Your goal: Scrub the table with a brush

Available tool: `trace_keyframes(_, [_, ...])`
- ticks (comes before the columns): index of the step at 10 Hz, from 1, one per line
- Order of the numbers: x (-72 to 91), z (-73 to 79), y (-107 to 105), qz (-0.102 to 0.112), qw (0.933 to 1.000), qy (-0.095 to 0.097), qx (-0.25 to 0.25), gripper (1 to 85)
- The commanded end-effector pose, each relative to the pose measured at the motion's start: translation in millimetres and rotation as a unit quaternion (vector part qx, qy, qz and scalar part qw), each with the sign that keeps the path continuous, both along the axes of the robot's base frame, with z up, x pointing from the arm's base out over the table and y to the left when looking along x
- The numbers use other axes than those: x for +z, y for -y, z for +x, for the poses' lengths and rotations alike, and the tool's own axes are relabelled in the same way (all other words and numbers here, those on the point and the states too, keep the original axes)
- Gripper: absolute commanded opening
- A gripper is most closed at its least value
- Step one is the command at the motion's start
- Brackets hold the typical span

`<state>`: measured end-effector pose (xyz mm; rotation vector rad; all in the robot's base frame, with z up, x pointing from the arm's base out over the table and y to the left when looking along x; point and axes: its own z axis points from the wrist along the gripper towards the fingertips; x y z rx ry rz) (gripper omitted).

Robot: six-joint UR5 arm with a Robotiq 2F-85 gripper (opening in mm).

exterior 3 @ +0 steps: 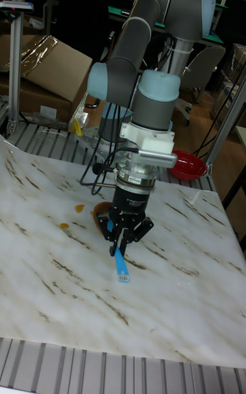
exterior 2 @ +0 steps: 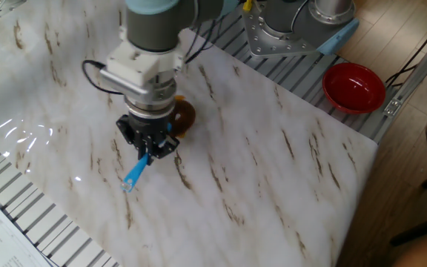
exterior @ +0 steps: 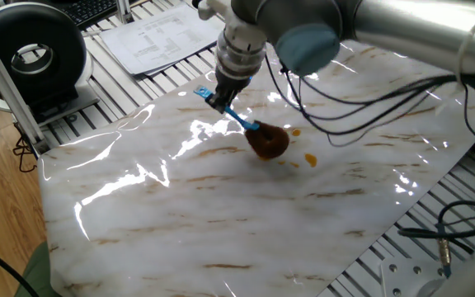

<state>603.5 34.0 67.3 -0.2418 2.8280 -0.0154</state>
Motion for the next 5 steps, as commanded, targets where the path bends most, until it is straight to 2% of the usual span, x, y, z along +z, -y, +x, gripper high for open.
trace_keyframes(1, [-5.1, 5.4, -18, 0.015, 0.9992, 0.031, -0.022, 1.0])
trace_keyframes(5, [-19.0, 5.0, -15, 0.007, 0.9989, 0.039, -0.024, 1.0])
